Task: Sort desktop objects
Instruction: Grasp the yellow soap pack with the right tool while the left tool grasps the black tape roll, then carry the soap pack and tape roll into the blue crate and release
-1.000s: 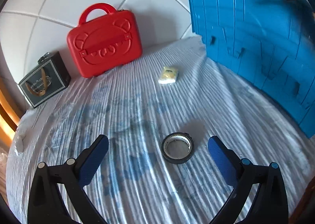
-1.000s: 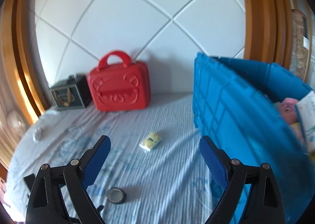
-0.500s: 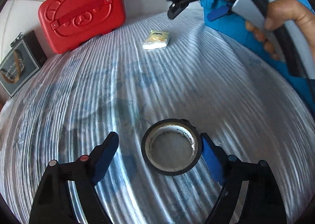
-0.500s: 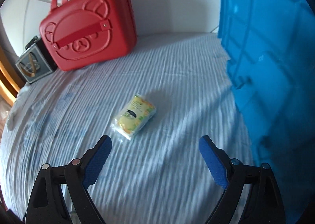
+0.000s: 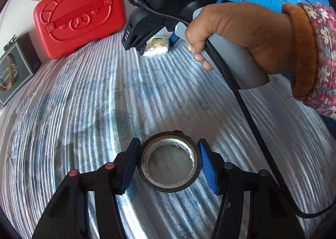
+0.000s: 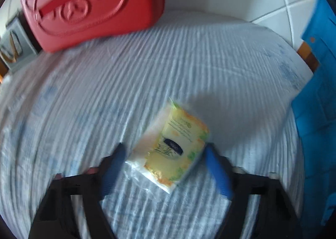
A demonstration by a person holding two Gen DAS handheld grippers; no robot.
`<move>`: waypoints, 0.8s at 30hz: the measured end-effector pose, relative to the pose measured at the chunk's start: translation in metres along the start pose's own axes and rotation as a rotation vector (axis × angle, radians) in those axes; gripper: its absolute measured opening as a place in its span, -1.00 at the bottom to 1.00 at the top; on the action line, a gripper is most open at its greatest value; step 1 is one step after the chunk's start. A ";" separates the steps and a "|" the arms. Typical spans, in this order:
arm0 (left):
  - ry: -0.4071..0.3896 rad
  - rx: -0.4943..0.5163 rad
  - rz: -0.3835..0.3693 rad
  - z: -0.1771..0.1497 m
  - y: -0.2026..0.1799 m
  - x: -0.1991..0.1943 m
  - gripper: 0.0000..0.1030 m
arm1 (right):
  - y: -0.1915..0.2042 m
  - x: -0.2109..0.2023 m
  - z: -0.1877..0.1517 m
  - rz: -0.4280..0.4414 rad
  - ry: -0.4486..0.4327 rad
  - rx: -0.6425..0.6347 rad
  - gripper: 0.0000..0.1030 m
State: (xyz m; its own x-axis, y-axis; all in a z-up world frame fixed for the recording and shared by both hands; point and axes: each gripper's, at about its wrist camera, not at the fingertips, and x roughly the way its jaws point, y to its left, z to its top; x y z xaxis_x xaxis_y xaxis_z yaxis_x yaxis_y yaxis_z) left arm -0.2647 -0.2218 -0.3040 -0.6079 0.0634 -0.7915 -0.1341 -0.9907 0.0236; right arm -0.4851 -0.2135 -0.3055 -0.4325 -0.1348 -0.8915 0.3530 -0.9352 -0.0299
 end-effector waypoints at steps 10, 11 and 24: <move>-0.010 -0.005 0.010 -0.003 0.004 -0.013 0.07 | -0.018 -0.087 -0.013 0.147 -0.153 -0.059 -0.36; -0.020 -0.001 0.015 -0.002 0.004 -0.017 0.07 | -0.019 -0.099 -0.013 0.149 -0.167 -0.059 -0.36; -0.324 0.212 -0.016 0.071 -0.031 -0.158 0.07 | -0.056 -0.362 -0.105 0.100 -0.525 -0.007 -0.36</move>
State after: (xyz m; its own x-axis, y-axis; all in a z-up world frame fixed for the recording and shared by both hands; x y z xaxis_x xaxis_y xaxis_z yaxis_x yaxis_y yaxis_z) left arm -0.2202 -0.1927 -0.1365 -0.8154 0.1473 -0.5598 -0.2840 -0.9445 0.1651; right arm -0.2611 -0.0779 -0.0284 -0.7528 -0.3710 -0.5437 0.4188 -0.9072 0.0392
